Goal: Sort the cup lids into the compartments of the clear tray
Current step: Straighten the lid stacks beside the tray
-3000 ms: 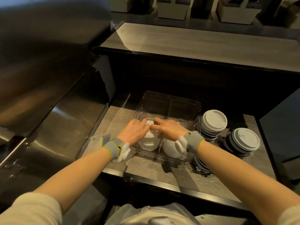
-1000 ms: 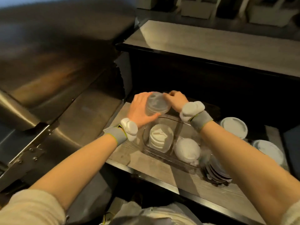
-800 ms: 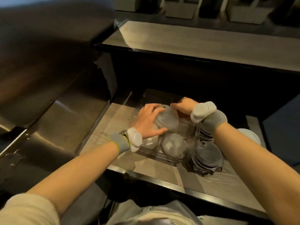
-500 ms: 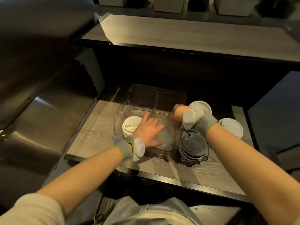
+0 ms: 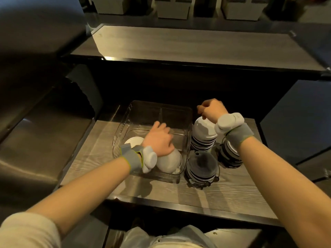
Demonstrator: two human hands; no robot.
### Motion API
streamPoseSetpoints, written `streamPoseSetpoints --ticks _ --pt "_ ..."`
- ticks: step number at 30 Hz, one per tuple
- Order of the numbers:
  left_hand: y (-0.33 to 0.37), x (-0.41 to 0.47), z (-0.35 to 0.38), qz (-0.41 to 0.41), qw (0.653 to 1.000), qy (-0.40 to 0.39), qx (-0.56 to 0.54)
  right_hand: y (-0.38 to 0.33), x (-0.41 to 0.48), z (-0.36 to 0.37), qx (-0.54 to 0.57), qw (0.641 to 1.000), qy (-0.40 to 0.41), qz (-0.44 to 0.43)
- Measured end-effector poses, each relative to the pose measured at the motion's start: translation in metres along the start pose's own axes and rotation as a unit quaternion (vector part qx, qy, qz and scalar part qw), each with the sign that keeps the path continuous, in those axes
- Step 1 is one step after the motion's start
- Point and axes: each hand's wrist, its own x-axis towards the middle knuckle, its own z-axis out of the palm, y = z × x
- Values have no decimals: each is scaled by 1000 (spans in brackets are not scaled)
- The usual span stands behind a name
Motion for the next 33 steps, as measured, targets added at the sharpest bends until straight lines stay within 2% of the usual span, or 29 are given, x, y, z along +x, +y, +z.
streamPoseSetpoints --ticks 3,6,7,9,10,11,13,15,16,17,19,20,21,25,27,28,30,31,33 --pt "3 30 -32 -49 989 118 -68 23 8 -22 -18 994 69 85" --pt "15 61 -59 -86 965 125 -213 51 8 -43 -40 980 101 167" --pt "24 70 -67 -94 940 107 -311 63 7 -49 -36 975 94 196" --pt "52 87 -80 -99 863 25 -494 94 -4 -61 -7 966 69 250" --pt "62 91 -83 -104 824 -32 -556 103 -8 -59 17 964 50 261" --pt "75 98 -83 -98 801 -98 -582 114 -14 -58 53 960 38 272" --pt "103 109 -82 -65 819 -218 -527 133 -25 -54 140 948 32 285" --pt "127 112 -81 -64 840 -253 -476 145 -37 -48 179 935 23 306" --pt "136 111 -79 -20 870 -245 -427 151 -41 -46 191 931 14 312" --pt "144 113 -73 -6 874 -263 -408 155 -44 -44 199 928 4 315" --pt "149 114 -75 32 867 -311 -387 162 -49 -40 215 925 -10 312" --pt "150 113 -84 9 848 -314 -427 166 -50 -39 223 925 -18 306" --pt "150 117 -84 22 850 -309 -427 168 -51 -37 241 921 -25 306" --pt "150 132 -79 -17 836 -325 -442 176 -50 -32 319 896 -52 304" --pt "159 130 -67 10 815 -353 -458 179 -48 -32 344 888 -74 295" --pt "162 129 -61 27 839 -332 -431 180 -47 -32 360 881 -84 295" --pt "164 133 -56 41 846 -319 -425 184 -45 -31 388 866 -94 302" --pt "165 138 -51 -16 818 -349 -457 187 -43 -30 395 861 -98 305" --pt "166 144 -46 -27 793 -326 -514 190 -40 -28 401 852 -94 324"
